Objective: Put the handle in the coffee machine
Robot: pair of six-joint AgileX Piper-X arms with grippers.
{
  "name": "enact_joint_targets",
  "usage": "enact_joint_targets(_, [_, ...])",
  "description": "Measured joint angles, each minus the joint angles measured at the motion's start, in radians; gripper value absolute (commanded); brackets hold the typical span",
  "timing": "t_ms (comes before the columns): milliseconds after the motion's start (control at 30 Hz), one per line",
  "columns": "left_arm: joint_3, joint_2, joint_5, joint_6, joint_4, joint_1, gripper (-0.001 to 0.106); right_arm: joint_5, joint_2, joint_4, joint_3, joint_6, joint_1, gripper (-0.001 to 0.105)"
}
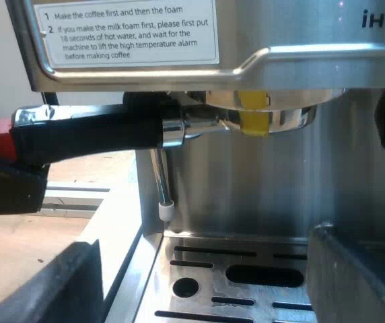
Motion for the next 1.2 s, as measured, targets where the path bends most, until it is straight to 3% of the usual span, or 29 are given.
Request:
enact_joint_targets(500, [-0.007, 0.0, 0.01, -0.006, 0.055, 0.006, 0.0, -0.01, 0.0, 0.009, 0.0, -0.003, -0.032, 0.064])
enact_joint_targets(667, [-0.007, 0.0, 0.016, -0.006, 0.057, 0.006, 0.0, -0.11, 0.01, 0.023, 0.0, -0.005, -0.095, 0.064])
enact_joint_targets(900, [-0.007, 0.0, 0.016, -0.006, 0.057, 0.006, 0.0, -0.13, 0.07, 0.022, 0.0, -0.019, -0.121, 0.064])
enact_joint_targets(967, [-0.007, 0.0, 0.018, -0.006, 0.059, 0.006, 0.0, -0.13, 0.076, 0.019, 0.0, -0.024, -0.127, 0.048])
enact_joint_targets(1000, [-0.007, 0.0, 0.018, -0.006, 0.059, 0.006, 0.0, -0.13, 0.078, 0.018, 0.0, -0.025, -0.128, 0.046])
enact_joint_targets(1067, [-0.007, 0.0, 0.022, -0.006, 0.059, 0.006, 0.0, -0.13, 0.145, -0.087, -0.003, -0.064, -0.166, 0.045])
enact_joint_targets(1200, [-0.007, 0.0, 0.023, -0.006, 0.059, 0.006, 0.0, -0.131, 0.216, -0.195, -0.003, -0.073, -0.217, 0.045])
